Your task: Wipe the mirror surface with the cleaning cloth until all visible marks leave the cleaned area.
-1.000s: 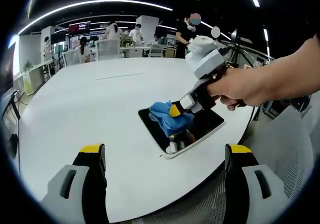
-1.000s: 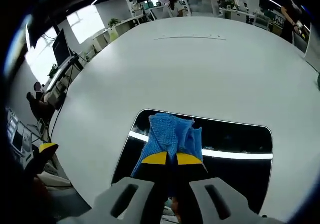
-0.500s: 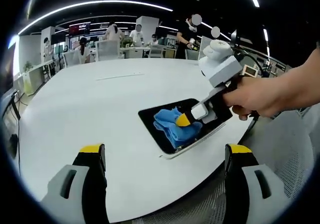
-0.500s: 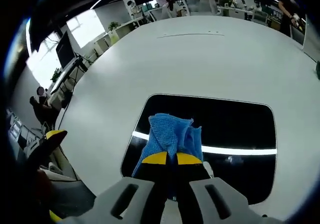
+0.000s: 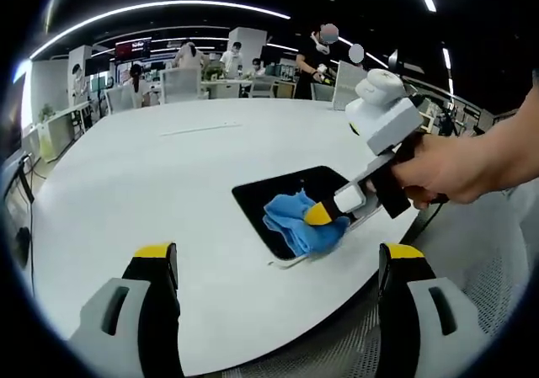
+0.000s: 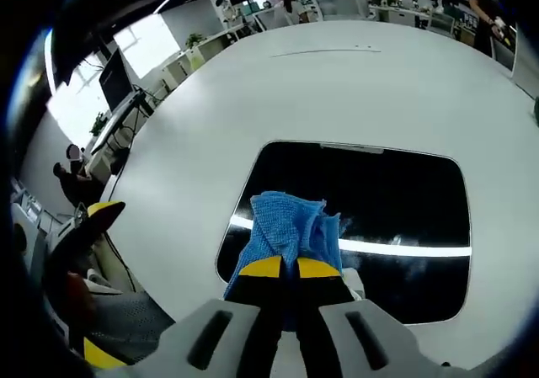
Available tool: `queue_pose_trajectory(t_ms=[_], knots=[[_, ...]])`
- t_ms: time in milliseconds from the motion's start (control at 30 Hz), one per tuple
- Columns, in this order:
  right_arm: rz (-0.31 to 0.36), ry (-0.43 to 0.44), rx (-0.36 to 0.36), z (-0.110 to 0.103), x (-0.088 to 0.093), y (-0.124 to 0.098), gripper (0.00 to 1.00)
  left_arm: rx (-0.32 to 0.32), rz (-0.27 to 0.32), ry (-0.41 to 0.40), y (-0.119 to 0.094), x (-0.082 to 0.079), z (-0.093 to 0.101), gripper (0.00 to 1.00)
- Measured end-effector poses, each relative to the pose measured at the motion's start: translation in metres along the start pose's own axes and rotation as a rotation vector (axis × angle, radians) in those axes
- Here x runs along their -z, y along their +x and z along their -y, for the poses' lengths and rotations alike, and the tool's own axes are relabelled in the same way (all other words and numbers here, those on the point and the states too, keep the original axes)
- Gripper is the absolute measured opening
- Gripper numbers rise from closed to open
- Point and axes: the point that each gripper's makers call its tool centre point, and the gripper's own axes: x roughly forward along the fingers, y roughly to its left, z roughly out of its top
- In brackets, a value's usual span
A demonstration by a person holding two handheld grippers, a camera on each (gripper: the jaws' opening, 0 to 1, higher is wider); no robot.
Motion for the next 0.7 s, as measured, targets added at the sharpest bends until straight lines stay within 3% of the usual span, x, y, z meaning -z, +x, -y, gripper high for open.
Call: queue_pose_trajectory(t_ms=[700], knots=[[-0.002,0.002,-0.035,-0.007,0.016,-0.008,0.0,-0.003,0.003,-0.005,-0.001,-0.001,0.0,0.99]])
